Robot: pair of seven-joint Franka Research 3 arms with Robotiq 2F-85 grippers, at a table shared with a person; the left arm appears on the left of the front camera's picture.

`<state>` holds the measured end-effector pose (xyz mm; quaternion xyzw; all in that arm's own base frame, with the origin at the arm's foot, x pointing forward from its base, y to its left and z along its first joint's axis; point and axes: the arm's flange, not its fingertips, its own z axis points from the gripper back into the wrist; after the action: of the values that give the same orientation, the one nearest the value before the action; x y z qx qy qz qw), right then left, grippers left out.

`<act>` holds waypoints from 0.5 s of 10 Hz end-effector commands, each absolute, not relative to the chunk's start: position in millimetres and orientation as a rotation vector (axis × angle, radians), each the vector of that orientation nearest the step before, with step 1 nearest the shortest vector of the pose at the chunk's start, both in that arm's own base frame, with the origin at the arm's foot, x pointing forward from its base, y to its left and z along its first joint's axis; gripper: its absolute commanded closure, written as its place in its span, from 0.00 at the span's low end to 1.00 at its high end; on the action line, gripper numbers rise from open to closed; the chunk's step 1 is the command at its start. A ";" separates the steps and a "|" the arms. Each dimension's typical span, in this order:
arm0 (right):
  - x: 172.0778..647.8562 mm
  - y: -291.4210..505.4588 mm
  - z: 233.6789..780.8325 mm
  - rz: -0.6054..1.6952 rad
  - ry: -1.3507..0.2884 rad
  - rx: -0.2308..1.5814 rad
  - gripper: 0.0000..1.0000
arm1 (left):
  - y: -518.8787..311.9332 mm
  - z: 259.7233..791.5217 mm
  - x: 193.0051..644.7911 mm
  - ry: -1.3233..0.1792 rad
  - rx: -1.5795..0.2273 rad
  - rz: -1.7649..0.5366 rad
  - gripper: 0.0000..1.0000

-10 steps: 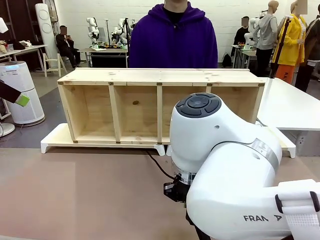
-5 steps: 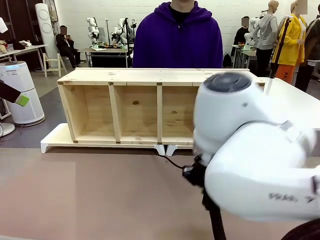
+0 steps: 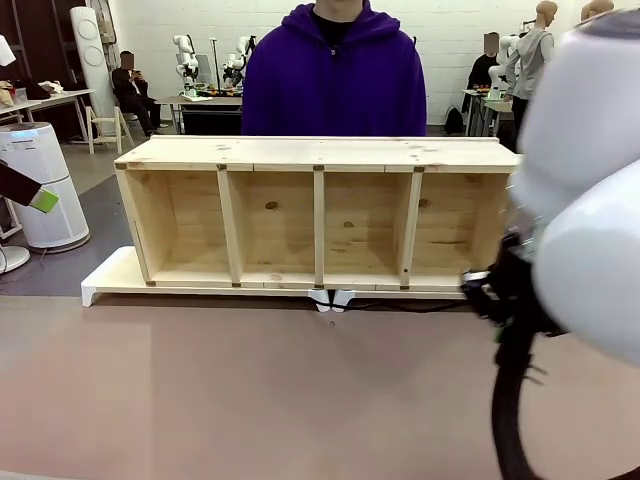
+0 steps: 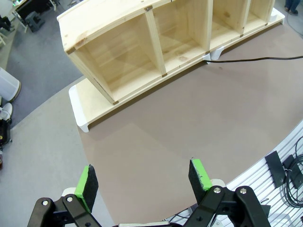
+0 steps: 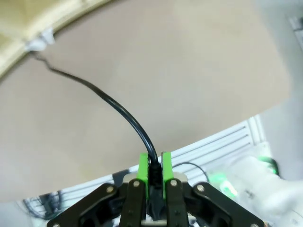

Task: Perform cable management.
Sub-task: Pull the grasped Power Cable to the location of the Power Strip.

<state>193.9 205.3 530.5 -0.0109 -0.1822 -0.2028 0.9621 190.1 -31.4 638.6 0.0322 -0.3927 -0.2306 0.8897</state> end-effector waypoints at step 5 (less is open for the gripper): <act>244.3 70.3 487.8 -0.500 -0.504 0.064 0.86 | -30.8 639.1 191.5 -0.820 0.070 -0.469 0.00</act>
<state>236.7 100.9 575.9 0.0216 -0.2321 -0.2555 0.9383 190.0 -31.4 638.7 0.0323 -0.3928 -0.2306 0.8896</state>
